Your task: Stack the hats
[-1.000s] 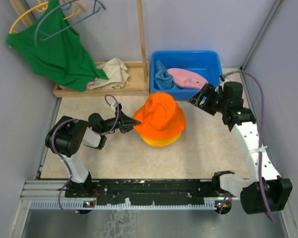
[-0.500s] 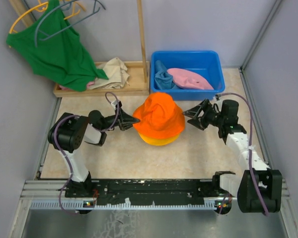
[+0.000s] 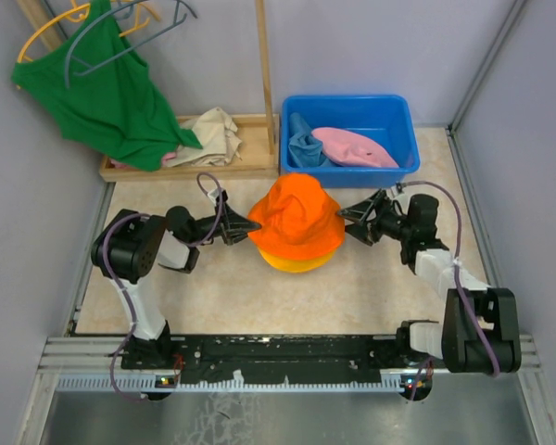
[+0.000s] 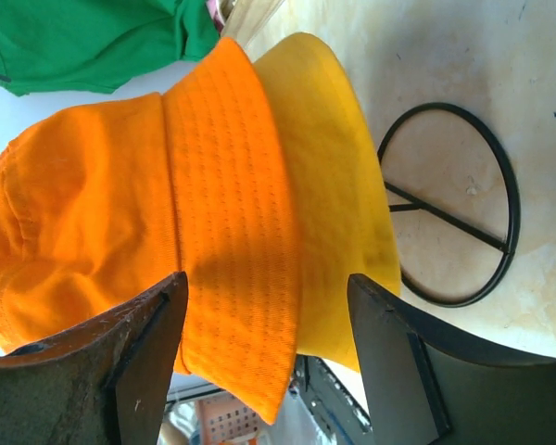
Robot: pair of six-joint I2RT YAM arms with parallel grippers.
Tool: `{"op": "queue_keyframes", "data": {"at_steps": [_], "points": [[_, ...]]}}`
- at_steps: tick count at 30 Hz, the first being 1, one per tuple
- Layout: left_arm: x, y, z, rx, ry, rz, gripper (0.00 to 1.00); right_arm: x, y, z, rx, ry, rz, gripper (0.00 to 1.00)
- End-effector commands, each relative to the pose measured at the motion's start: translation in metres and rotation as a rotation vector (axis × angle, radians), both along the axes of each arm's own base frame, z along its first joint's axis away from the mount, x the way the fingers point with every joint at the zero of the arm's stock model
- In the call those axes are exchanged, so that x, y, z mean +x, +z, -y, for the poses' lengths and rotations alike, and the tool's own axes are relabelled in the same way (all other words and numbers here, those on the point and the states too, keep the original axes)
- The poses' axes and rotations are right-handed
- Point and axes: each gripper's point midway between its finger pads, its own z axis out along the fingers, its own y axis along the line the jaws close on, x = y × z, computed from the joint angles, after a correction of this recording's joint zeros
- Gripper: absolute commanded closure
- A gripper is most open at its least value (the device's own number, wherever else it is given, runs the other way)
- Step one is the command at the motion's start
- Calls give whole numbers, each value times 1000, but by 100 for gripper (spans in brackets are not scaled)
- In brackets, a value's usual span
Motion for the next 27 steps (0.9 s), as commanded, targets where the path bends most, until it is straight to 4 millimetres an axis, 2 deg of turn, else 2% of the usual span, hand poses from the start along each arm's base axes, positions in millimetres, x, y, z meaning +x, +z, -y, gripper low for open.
{"op": "queue_keyframes", "data": {"at_steps": [1,4,7,9,15,21,27], "points": [[-7,27,-3,-58,-8,270,86,4,18,-4,92,20,87,31],[-7,26,-3,-58,-8,271,87,4,19,-5,123,24,86,32],[-6,26,-3,-57,-5,271,87,4,21,-6,151,24,88,38],[-6,25,-3,-57,-2,268,87,5,22,-7,164,24,88,48],[-3,20,-3,-51,4,263,87,4,20,-9,171,32,77,99],[1,3,-1,-28,-6,261,87,-2,-8,-6,129,30,31,100],[3,-14,0,-10,-18,239,88,-9,-46,-3,78,32,-28,100]]}}
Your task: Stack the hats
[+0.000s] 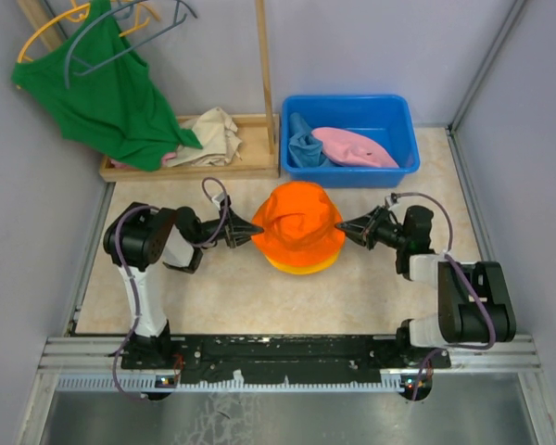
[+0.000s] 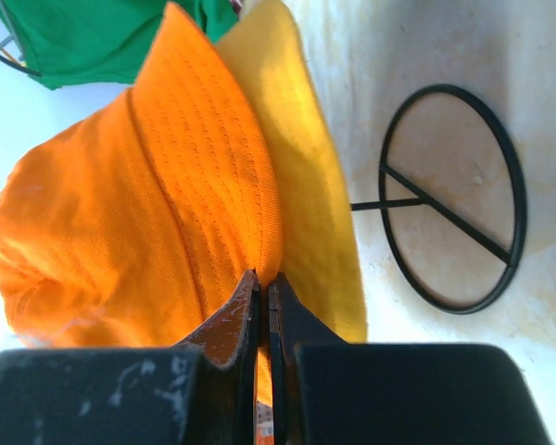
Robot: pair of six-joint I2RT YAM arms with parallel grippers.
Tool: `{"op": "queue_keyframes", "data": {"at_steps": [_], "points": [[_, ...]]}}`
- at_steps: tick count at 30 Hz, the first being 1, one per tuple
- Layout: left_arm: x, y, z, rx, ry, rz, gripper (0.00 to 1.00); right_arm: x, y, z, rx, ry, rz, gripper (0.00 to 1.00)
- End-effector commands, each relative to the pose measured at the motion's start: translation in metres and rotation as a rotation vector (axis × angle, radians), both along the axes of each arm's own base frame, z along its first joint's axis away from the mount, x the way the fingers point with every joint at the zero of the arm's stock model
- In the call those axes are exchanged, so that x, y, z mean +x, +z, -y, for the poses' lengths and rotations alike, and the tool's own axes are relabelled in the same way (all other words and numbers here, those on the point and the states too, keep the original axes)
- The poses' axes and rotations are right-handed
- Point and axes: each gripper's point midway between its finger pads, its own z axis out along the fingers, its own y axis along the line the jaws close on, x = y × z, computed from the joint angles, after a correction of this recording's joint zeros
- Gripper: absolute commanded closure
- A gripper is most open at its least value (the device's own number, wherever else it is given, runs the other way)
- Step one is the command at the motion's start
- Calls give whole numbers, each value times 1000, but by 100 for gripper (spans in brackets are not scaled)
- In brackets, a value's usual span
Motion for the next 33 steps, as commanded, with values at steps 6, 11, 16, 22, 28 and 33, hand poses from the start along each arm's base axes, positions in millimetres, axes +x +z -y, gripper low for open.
{"op": "queue_keyframes", "data": {"at_steps": [6,11,16,22,28,33], "points": [[-7,8,-4,-30,-28,273,88,-8,-55,11,-152,15,-56,100],[-4,-8,-11,-10,-17,245,90,-8,-77,21,-294,24,-84,100],[0,-16,-17,1,2,230,92,-14,-87,26,-357,35,-99,100],[-1,1,-17,-14,7,262,88,-4,-67,26,-377,43,-51,100],[-15,5,-18,-10,11,251,80,13,-51,28,-427,64,-6,99],[-23,6,-20,-6,17,247,72,25,-30,28,-432,60,40,70]]}}
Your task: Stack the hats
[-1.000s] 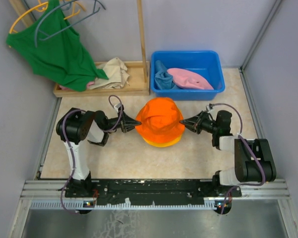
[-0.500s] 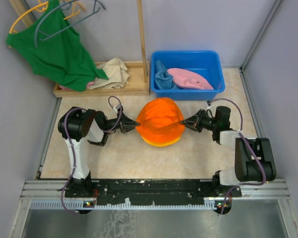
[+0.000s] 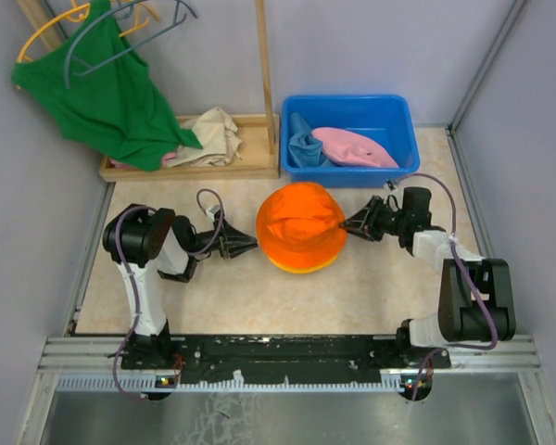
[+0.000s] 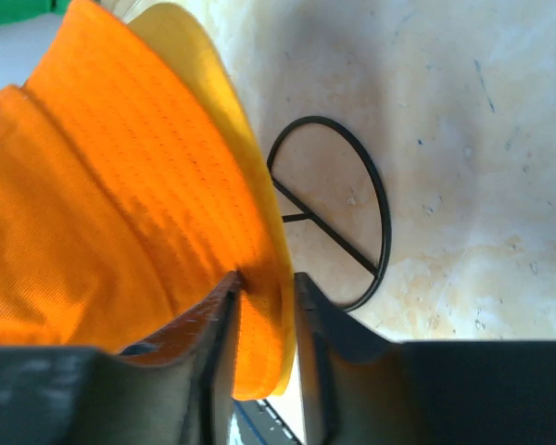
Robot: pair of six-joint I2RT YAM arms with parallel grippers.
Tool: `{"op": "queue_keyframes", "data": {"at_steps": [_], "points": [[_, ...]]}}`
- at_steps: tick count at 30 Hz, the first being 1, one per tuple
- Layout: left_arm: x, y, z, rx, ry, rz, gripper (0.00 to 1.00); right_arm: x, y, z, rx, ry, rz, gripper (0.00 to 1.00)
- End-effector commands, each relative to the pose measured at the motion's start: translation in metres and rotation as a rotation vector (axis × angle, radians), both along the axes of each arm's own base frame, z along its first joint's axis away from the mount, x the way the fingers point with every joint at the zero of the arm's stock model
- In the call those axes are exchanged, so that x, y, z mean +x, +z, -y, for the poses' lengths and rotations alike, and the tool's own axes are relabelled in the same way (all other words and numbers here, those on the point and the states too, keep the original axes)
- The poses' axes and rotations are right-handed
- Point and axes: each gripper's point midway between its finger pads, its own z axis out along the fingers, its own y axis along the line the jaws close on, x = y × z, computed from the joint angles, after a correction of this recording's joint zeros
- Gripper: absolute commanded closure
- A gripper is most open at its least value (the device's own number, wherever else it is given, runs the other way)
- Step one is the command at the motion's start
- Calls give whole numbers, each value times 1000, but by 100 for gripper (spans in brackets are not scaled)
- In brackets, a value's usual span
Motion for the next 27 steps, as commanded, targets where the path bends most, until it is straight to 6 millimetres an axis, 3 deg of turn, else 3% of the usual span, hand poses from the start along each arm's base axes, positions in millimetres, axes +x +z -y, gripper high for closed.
{"op": "queue_keyframes", "data": {"at_steps": [1,5,7,11,18,22,27], "points": [[-9,39,-4,-49,6,306,72,13,6,11,-82,-37,23,65],[-8,43,-7,-50,27,307,67,12,16,16,-98,-56,35,56],[-5,45,-10,-50,45,309,67,10,19,20,-107,-78,29,46],[5,53,-19,-55,87,328,67,-5,29,19,-69,-90,28,34],[39,65,-31,-80,140,340,65,-42,33,7,138,-181,-27,28],[62,76,-29,-107,136,367,64,-54,22,7,176,-222,-55,27],[82,78,-24,-125,95,381,58,-62,26,2,297,-249,-56,27]]}}
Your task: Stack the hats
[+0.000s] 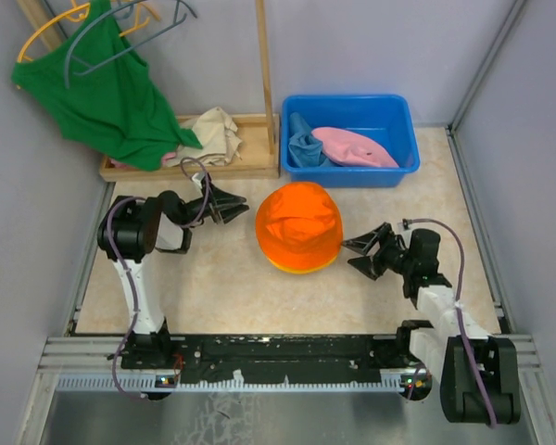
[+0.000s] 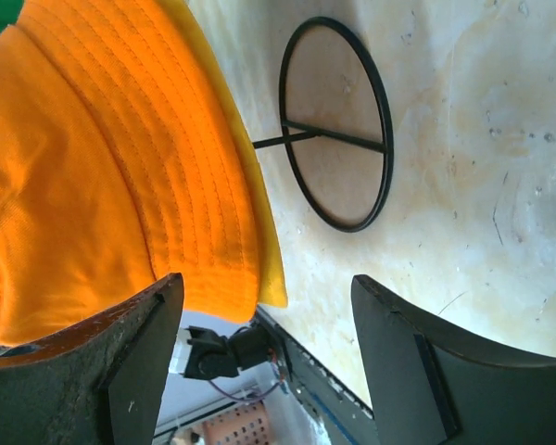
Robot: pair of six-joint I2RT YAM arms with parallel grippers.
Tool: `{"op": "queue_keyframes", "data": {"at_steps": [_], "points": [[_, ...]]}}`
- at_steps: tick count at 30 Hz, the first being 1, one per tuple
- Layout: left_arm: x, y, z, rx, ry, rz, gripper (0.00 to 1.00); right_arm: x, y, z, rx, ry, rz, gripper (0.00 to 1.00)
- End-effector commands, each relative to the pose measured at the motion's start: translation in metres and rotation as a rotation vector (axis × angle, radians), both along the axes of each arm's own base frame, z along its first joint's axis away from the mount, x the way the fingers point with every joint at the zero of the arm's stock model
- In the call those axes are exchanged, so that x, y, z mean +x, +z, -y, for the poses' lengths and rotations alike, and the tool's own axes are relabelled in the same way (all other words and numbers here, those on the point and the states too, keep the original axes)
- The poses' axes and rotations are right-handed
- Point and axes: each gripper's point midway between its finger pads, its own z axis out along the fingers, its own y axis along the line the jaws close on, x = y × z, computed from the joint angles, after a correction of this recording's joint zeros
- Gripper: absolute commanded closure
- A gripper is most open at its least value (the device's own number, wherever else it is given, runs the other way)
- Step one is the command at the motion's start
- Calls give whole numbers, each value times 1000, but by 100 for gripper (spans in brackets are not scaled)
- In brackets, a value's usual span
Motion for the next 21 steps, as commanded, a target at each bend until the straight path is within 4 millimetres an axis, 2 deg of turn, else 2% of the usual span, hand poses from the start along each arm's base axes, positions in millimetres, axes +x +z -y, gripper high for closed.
{"op": "queue_keyframes", "data": {"at_steps": [1,5,9,14,18,21], "points": [[4,27,3,-44,-38,240,57,6,33,-6,135,-37,100,27],[14,28,11,-53,-62,254,56,2,36,-18,161,-24,103,27],[20,26,24,-67,-98,254,56,0,29,-37,152,12,87,27],[24,25,38,-83,-129,251,56,7,25,-39,132,3,86,30],[24,27,42,-87,-138,256,57,11,24,-34,85,-18,86,38],[20,27,43,-83,-148,256,57,16,25,-28,75,-38,89,57]]}}
